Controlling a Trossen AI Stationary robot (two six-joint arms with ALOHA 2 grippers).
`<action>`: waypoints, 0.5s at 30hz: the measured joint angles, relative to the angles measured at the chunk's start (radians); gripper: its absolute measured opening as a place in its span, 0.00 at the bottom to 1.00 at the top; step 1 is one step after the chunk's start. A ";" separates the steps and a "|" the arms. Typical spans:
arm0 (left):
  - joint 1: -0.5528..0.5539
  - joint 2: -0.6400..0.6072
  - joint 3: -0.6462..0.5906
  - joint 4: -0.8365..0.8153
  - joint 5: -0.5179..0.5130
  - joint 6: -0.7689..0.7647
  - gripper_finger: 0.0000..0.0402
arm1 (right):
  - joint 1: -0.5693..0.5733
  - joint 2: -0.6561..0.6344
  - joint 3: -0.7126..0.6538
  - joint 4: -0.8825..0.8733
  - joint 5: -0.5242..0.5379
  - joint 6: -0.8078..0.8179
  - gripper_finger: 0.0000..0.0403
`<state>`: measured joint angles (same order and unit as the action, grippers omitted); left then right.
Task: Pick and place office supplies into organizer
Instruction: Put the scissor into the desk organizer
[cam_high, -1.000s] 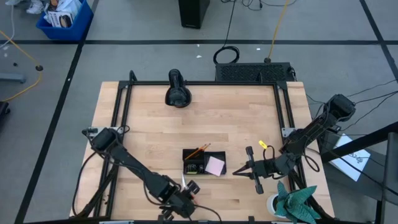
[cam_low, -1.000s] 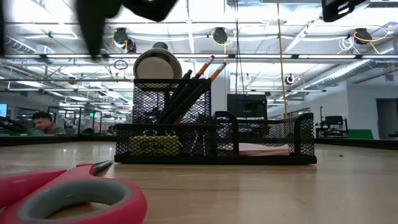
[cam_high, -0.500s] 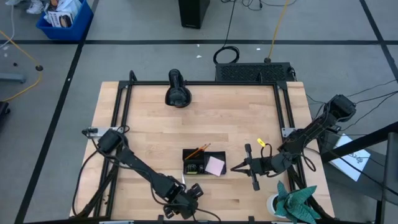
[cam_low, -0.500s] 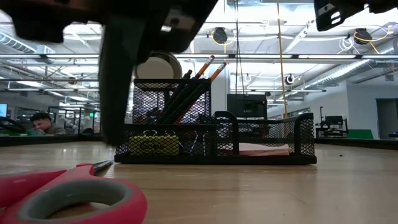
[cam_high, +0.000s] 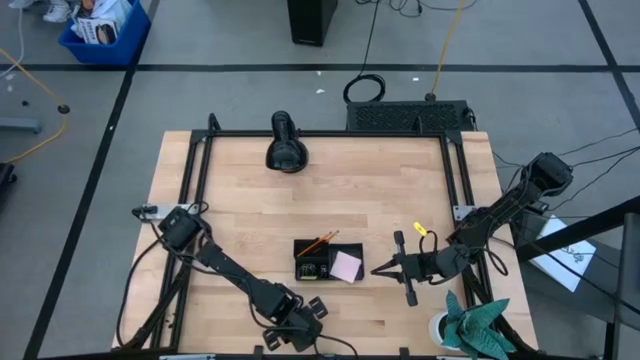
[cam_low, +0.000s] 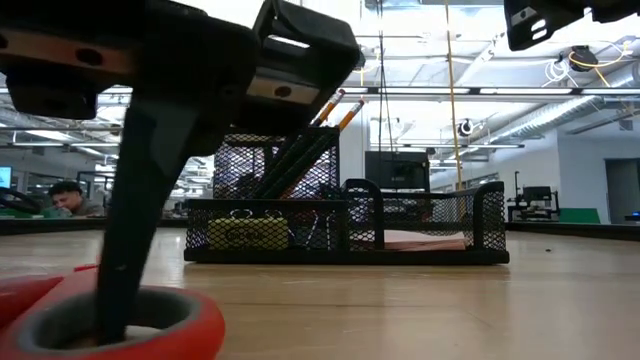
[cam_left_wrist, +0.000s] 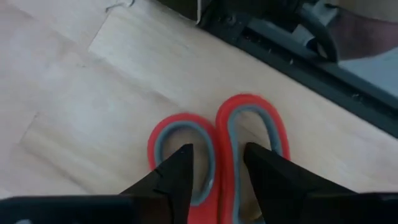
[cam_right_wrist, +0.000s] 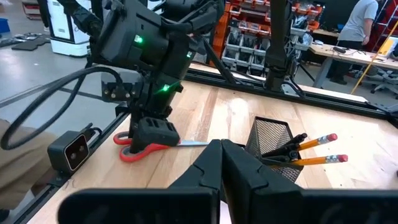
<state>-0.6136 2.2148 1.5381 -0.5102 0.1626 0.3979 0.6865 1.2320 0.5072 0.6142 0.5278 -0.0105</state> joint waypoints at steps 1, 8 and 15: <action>0.000 0.010 0.002 0.001 0.011 -0.001 0.38 | 0.000 0.000 0.000 -0.001 0.000 0.000 0.00; 0.000 0.032 -0.001 0.048 0.058 -0.094 0.25 | 0.000 0.000 0.000 -0.006 0.000 0.006 0.00; -0.004 0.027 -0.004 0.087 0.027 -0.221 0.04 | 0.000 0.000 0.000 -0.005 0.000 0.006 0.00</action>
<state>-0.6174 2.2417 1.5345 -0.4229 0.1897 0.1771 0.6868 1.2320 0.5068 0.6089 0.5278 -0.0041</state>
